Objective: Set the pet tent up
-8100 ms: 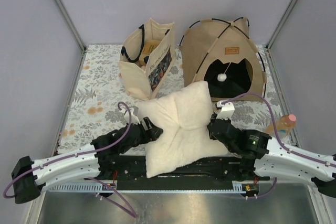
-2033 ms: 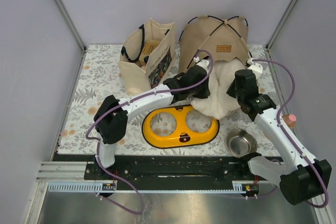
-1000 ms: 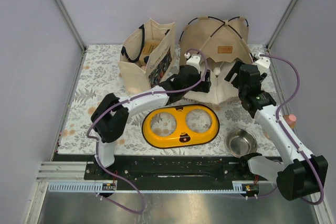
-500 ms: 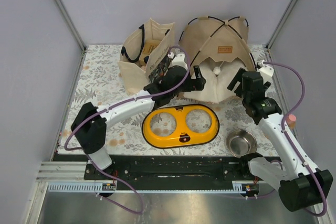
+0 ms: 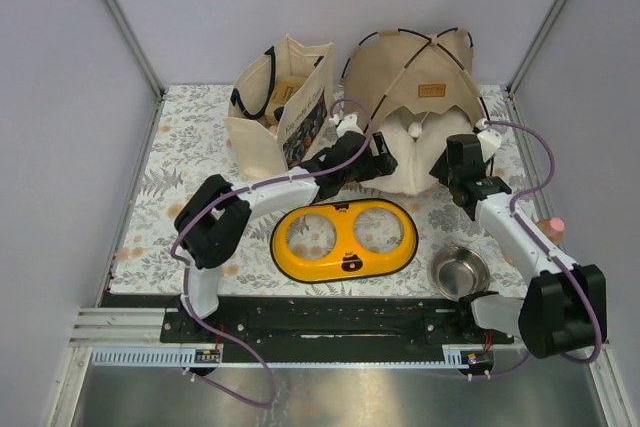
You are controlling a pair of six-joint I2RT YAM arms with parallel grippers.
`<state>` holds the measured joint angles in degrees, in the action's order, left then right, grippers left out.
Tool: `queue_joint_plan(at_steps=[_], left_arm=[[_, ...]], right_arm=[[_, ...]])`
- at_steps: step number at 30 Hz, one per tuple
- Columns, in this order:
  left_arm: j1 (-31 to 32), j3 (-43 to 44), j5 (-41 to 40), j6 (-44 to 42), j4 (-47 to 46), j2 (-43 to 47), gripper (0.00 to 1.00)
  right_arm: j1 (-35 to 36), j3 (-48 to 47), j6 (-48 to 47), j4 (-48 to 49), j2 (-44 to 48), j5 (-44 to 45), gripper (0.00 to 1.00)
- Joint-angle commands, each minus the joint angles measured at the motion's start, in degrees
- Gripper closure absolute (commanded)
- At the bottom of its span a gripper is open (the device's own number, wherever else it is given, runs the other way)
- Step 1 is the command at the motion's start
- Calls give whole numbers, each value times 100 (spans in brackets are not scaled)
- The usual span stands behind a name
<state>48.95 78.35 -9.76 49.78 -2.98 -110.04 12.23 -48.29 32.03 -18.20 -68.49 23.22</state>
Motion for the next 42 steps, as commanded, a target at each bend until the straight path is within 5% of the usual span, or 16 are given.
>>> queue_joint_plan(at_steps=[1,3,7,13,14,27,30,32,38,42], left_arm=[[-87,637,369,33,-589,-298,12],[-96,909,326,-178,-502,-447,18],[-105,1112,290,-539,-615,-571,44],[-87,1008,106,-917,-984,-484,99],[-79,981,54,-1004,-1037,-457,100],[-52,2122,-492,-3106,-1152,-1001,100],[-43,2229,-475,-3027,-1073,-1177,80],[-43,2115,-404,-2887,-1046,-1187,60],[-43,1237,-238,-2552,-1450,-555,31],[-43,990,131,-2395,-1451,-168,25]], right_arm=[[-107,-224,137,869,-454,-265,50],[-133,-268,206,1106,-647,-344,72],[-142,-339,225,1607,-912,-573,98],[-142,-418,128,2354,-1009,-678,100],[-142,-426,76,2504,-1026,-714,100],[-607,-303,496,4482,-1605,-1803,100],[-634,-295,821,4439,-1808,-2041,100],[-634,-181,1006,4334,-1800,-2093,90],[-625,144,1121,3158,-958,-1453,37],[-634,311,990,2489,-307,-1224,26]])
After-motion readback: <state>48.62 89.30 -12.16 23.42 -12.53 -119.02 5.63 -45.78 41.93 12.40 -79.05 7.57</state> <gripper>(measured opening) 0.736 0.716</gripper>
